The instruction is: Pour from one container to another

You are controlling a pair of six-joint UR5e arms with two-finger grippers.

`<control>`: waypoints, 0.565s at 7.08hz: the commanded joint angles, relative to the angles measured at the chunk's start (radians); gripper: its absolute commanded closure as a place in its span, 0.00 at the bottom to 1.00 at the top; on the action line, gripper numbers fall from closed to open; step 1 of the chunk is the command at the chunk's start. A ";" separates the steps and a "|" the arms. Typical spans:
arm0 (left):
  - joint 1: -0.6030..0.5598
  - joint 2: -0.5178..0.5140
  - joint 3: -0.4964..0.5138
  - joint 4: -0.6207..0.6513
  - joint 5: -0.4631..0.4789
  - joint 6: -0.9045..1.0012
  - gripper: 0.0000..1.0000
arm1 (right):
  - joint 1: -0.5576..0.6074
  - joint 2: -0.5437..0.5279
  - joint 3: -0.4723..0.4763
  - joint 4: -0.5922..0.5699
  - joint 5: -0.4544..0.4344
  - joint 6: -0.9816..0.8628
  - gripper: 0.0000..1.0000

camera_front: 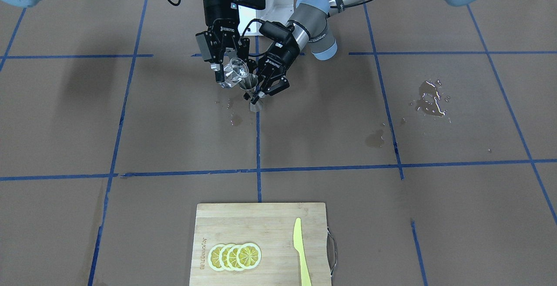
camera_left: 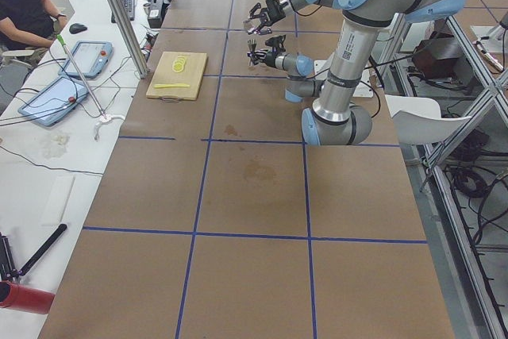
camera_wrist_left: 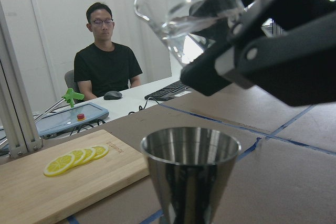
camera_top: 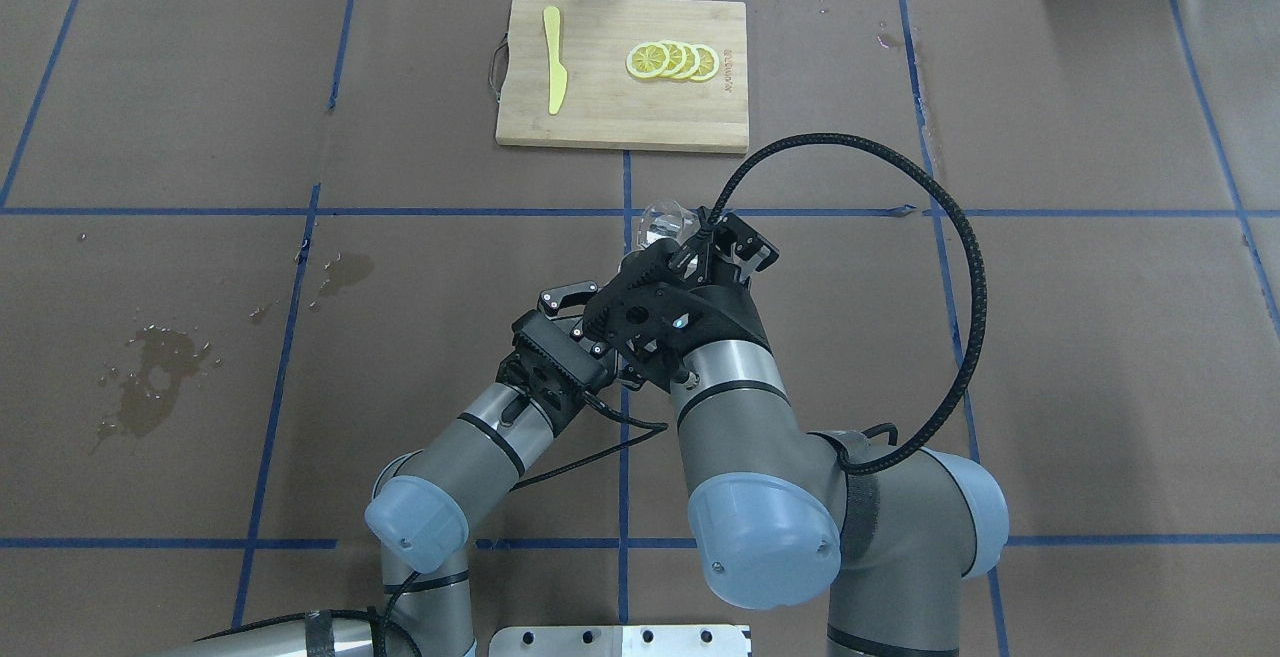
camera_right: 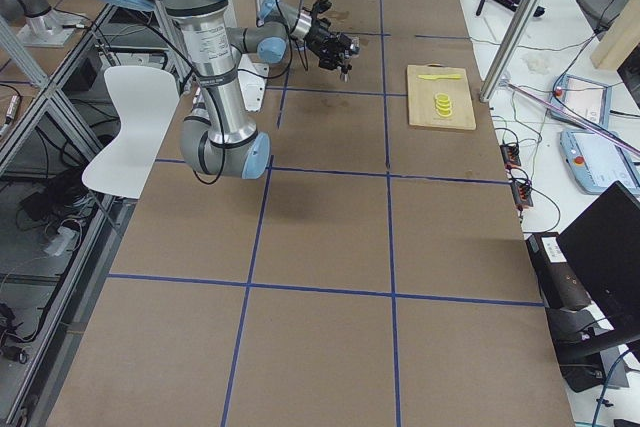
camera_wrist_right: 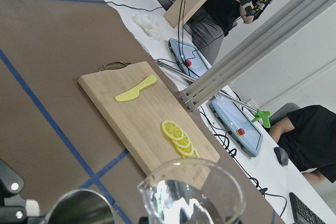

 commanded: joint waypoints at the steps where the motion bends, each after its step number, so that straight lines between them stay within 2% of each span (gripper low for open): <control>1: 0.000 0.000 0.000 0.000 0.000 0.000 1.00 | 0.000 0.000 -0.004 -0.006 -0.015 -0.056 1.00; 4: 0.000 0.000 -0.002 0.000 0.000 0.000 1.00 | 0.000 0.000 -0.004 -0.017 -0.032 -0.155 1.00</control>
